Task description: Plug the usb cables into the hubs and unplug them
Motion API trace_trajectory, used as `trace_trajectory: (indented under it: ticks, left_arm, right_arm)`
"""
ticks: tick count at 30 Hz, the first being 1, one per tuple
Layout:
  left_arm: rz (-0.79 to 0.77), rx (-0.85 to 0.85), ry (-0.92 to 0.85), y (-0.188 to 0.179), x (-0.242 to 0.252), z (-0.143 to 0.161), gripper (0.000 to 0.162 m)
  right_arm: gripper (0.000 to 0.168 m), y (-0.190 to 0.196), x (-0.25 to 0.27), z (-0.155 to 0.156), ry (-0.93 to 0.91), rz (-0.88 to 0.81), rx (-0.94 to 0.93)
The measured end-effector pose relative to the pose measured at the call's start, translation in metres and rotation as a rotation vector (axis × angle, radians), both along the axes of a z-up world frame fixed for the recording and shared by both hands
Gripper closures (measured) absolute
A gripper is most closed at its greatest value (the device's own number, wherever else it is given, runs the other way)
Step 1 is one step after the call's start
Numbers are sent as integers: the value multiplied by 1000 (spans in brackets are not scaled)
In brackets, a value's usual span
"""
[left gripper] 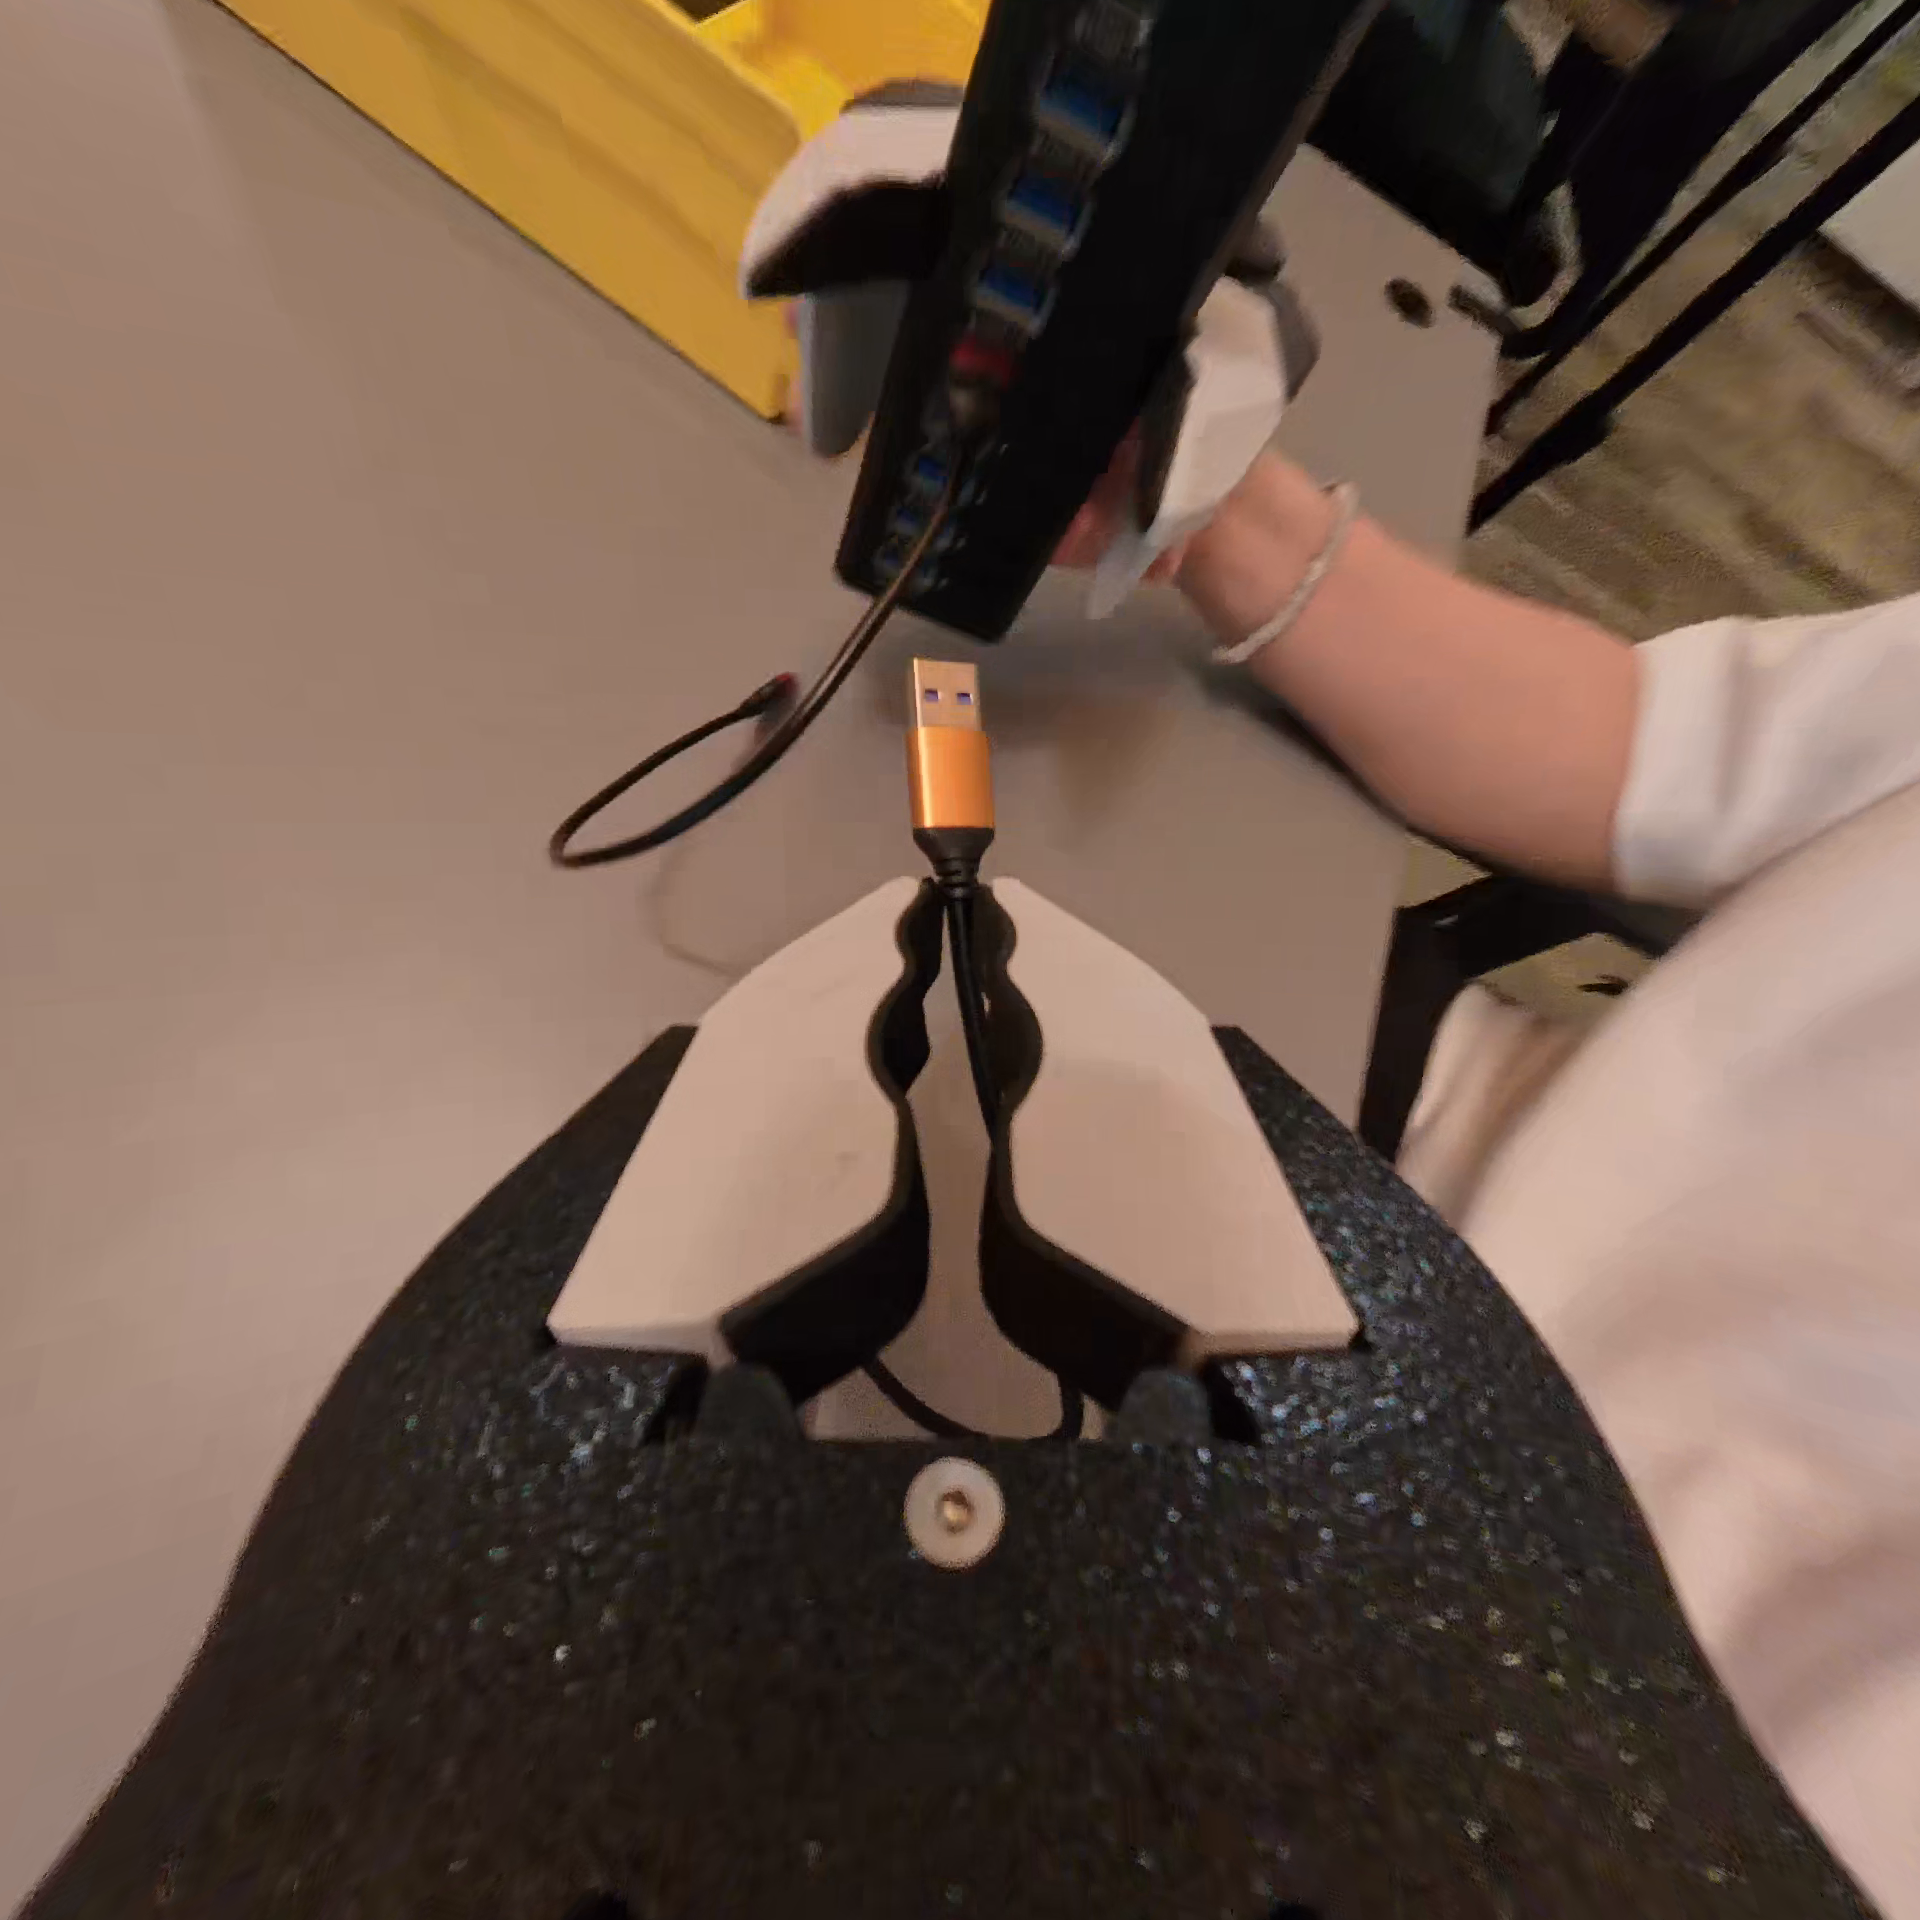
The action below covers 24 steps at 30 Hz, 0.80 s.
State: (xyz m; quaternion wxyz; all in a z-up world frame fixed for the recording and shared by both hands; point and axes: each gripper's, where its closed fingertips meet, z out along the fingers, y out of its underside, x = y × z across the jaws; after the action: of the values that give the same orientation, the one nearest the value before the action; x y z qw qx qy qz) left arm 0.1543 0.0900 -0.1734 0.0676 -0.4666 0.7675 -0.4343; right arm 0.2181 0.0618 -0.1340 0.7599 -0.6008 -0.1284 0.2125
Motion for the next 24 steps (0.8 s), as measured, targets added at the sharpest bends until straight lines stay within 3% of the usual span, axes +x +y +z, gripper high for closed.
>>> trace_trajectory:
  ticks: [7, 24]
  left_arm:
    - [-67, 53, 93, -18, 14, 32, 157]
    - [-160, 110, 235, -39, 38, 26, 157]
  right_arm:
    - [93, -4, -10, 3, 8, 69, 26]
    - [93, 0, -16, 1, 6, 93, 6]
